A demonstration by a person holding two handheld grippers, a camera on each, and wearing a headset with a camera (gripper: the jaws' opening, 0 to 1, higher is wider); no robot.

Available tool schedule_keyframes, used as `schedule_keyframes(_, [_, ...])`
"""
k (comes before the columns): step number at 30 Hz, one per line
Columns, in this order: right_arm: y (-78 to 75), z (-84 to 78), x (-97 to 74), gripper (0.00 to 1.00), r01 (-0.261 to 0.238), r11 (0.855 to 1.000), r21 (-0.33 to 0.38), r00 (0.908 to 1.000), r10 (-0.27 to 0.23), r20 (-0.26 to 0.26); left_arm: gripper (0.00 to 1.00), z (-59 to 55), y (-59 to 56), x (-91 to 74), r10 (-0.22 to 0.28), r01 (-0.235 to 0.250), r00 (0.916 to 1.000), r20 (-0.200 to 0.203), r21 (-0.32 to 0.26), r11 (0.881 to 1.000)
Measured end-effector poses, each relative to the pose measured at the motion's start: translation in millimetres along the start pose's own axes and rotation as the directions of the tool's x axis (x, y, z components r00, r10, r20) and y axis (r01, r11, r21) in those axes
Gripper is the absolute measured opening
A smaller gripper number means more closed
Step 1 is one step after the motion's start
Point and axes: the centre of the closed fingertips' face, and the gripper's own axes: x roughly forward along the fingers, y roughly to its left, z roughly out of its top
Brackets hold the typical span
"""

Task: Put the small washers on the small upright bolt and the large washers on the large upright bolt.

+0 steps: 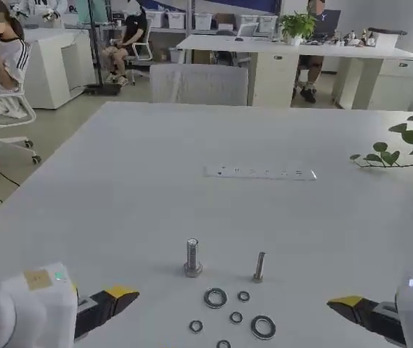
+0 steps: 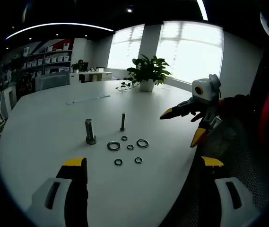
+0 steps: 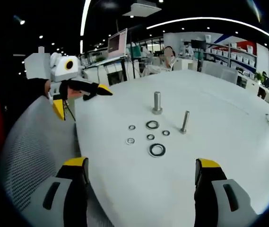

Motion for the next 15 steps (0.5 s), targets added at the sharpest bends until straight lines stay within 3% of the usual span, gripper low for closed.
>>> schedule_keyframes(15, [-8.1,8.6,-9.7,0.93,0.025,0.999,-0.020,0.9996,-0.025,0.009,0.97,7.5,7.2,-2.1,0.027,-0.027,0.9996,0.005,0.014,1.000])
